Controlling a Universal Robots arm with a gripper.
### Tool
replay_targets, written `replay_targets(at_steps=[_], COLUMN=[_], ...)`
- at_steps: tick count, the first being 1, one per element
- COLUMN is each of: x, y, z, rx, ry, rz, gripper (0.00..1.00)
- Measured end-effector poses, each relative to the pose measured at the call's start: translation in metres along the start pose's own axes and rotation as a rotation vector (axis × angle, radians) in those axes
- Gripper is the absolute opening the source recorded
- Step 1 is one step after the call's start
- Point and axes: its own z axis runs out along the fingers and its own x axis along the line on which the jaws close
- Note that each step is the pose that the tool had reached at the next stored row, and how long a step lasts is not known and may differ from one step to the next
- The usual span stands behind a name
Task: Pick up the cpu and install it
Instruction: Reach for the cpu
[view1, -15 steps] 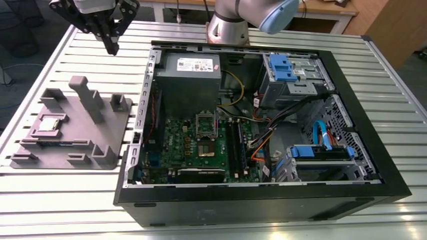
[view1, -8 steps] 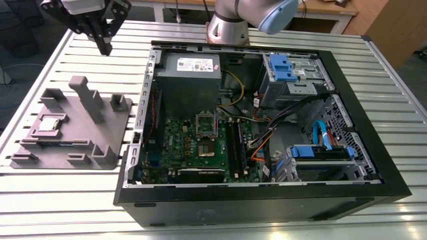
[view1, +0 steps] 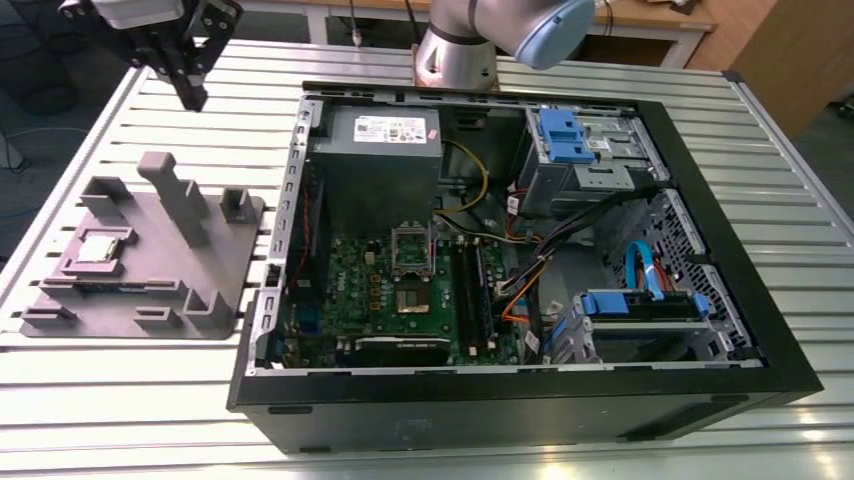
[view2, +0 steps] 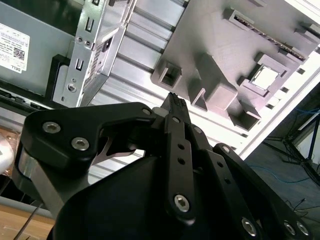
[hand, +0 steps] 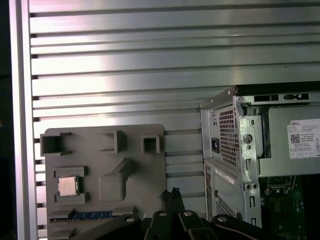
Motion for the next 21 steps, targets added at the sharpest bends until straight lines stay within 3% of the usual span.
replay_targets(at_steps=[11,21], x=[0.0131,0.0204], y=[-0.001,-0.0016], z=[0.0003,0.0004], rx=[0.0001,0.0001], ry=[0.0001,0.0], rz=[0.0,0.0], gripper=[0.11,0.11])
